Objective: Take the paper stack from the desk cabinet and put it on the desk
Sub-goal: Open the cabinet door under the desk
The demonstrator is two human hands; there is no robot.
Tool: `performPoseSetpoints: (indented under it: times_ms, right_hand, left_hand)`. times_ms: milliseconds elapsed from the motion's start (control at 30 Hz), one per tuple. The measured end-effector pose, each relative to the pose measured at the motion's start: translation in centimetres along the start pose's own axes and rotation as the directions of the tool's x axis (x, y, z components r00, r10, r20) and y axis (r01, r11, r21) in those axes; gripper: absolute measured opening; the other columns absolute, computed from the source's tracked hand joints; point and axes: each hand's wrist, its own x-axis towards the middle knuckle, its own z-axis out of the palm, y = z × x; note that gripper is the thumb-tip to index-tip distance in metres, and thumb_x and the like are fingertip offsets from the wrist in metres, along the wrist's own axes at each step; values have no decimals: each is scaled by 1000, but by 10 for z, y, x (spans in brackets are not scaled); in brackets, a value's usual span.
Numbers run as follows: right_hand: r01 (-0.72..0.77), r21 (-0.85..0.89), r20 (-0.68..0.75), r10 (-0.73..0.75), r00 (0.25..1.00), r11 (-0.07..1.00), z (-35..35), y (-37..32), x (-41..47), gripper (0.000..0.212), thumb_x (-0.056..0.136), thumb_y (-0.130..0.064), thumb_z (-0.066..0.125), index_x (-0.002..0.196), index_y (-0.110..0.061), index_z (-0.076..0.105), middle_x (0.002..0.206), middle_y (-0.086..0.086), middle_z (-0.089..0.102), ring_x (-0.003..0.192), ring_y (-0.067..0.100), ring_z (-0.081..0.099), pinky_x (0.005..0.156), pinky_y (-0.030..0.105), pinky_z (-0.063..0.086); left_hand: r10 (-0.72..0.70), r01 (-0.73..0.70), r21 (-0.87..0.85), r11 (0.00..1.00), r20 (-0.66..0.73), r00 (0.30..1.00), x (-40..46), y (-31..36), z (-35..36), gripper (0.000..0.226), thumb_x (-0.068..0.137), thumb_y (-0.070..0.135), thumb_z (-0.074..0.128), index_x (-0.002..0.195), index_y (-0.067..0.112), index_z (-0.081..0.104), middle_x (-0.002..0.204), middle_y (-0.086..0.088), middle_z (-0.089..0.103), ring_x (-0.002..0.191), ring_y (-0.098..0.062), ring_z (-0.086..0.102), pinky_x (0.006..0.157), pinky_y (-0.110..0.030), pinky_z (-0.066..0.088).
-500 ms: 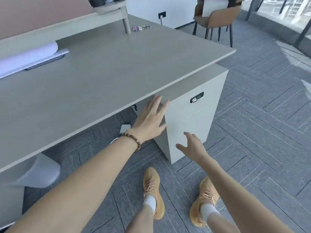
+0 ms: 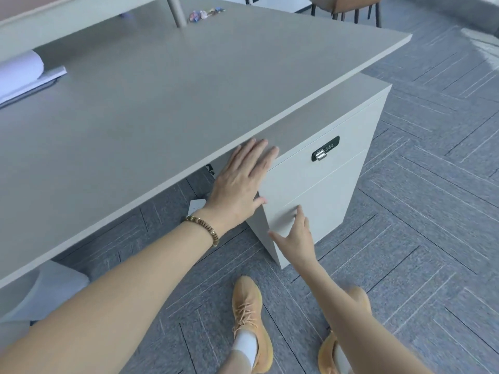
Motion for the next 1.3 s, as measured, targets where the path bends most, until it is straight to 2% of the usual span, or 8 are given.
performPoseSetpoints:
  times_ms: [133, 233, 333, 467, 733, 900, 1167, 1300]
  right_hand:
    - [-61, 141, -73, 72, 995, 988, 19, 0, 8, 127, 70, -46, 82, 159, -18, -5, 158, 15, 19, 138, 36, 42, 107, 43, 42]
    - [-83, 210, -128, 112, 985, 974, 31, -5, 11, 134, 61, -58, 81, 157, -25, -6, 160, 11, 11, 146, 32, 29, 116, 45, 35]
    - [-53, 191, -228, 97, 969, 980, 35, -9, 15, 132, 59, -64, 76, 157, -24, -3, 162, 8, 9, 151, 27, 20, 121, 43, 29]
    - [-19, 130, -281, 55, 958, 991, 30, -9, 18, 126, 59, -57, 77, 155, -29, 0, 162, 2, 13, 150, 25, 21, 123, 41, 24]
    - [-14, -34, -240, 5, 971, 999, 1, 3, -10, 120, 64, -61, 70, 156, -27, 0, 163, 2, 15, 148, 27, 24, 120, 43, 29]
    - [145, -123, -177, -165, 970, 982, -42, 23, -46, 106, 71, -27, 69, 156, -24, 7, 158, 11, 20, 145, 31, 29, 116, 46, 36]
    - [137, -375, -20, -156, 988, 917, -128, 67, -83, 97, 73, -14, 55, 157, -20, 7, 165, 9, 17, 145, 34, 33, 107, 49, 41]
    - [146, -488, 31, -150, 988, 860, -167, 84, -83, 100, 75, -11, 61, 156, -28, 7, 155, -1, 34, 130, 30, 49, 99, 46, 44]
  left_hand:
    - [-8, 9, 6, 1000, -26, 1000, 1, 0, 1, 111, 65, 34, 91, 155, 11, 30, 162, -14, 33, 151, -34, 26, 125, -47, 18]
    - [-10, 11, 5, 1000, -39, 999, 1, 2, 1, 113, 62, 35, 92, 154, 10, 33, 160, -15, 36, 150, -35, 28, 125, -47, 19]
    - [-12, 13, 8, 1000, -39, 999, 1, 2, 1, 113, 61, 34, 92, 154, 9, 33, 160, -15, 36, 150, -35, 28, 125, -48, 19]
    - [-20, 20, 7, 1000, -29, 999, 1, 4, 0, 112, 62, 34, 92, 154, 9, 32, 160, -16, 35, 150, -34, 28, 124, -50, 21]
    - [-120, 120, -7, 993, 38, 992, 0, 19, -10, 112, 64, 25, 92, 155, 11, 30, 162, -14, 33, 152, -33, 25, 125, -49, 18]
    - [-223, 221, 28, 975, 98, 970, 1, 41, -24, 106, 75, 21, 85, 159, 13, 20, 166, -12, 23, 154, -32, 15, 126, -46, 18]
    - [-392, 386, 66, 920, 174, 903, 0, 86, -43, 119, 75, 35, 85, 158, 1, 7, 168, -18, 12, 155, -35, 6, 127, -44, 8]
    - [-468, 470, 33, 882, 181, 865, -2, 83, -43, 128, 66, 48, 87, 157, -1, 12, 167, -19, 15, 155, -37, 7, 127, -44, 7]
